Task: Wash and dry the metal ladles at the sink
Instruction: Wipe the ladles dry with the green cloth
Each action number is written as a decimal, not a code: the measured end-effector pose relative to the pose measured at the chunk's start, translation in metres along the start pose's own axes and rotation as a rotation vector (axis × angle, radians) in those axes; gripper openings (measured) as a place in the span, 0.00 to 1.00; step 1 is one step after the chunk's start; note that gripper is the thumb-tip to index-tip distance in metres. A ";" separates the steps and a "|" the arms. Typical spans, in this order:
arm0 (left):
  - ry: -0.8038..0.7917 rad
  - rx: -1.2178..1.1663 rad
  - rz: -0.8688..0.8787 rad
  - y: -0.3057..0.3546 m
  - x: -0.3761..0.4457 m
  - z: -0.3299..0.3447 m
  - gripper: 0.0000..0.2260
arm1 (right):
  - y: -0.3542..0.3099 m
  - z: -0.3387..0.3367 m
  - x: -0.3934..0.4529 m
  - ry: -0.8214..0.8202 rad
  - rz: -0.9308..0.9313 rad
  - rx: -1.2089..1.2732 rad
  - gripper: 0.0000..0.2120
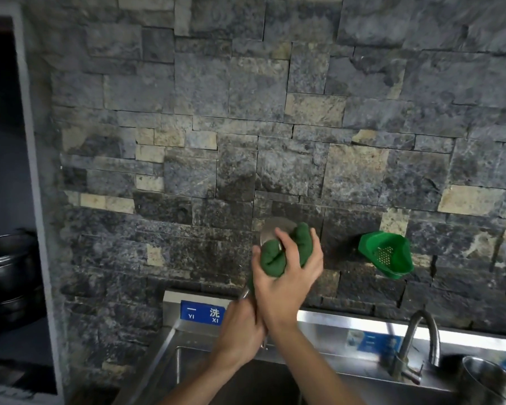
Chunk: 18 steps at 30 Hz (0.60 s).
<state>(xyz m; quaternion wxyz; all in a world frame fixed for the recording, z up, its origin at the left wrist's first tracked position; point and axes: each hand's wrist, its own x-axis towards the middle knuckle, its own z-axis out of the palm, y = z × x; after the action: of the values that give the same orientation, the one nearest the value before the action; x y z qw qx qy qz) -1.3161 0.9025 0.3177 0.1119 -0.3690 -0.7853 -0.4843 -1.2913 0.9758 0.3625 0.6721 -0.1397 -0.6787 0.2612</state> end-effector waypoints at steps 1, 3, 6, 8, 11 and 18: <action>0.013 0.001 -0.010 0.001 0.001 -0.002 0.08 | -0.002 0.003 0.007 -0.020 -0.061 -0.029 0.21; 0.033 -0.024 0.026 0.000 0.004 -0.008 0.10 | -0.004 0.008 0.031 -0.077 -0.051 -0.096 0.21; -0.008 -0.064 0.059 -0.011 0.006 -0.018 0.15 | -0.002 0.013 0.073 -0.341 0.321 -0.056 0.17; -0.037 -0.082 0.052 -0.015 0.005 -0.025 0.17 | 0.003 0.015 0.098 -0.473 0.745 0.311 0.18; -0.063 -0.207 -0.005 -0.013 0.011 -0.039 0.21 | 0.014 0.012 0.095 -0.623 1.108 0.882 0.24; -0.361 -0.694 -0.115 0.000 0.032 -0.057 0.20 | 0.010 0.012 0.087 -0.498 1.214 1.329 0.22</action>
<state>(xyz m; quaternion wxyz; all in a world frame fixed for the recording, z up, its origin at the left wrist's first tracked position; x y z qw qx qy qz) -1.3488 0.8689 0.3634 -0.1868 -0.4194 -0.6015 -0.6538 -1.3094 1.0295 0.4304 0.1976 0.0027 -0.3252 0.9248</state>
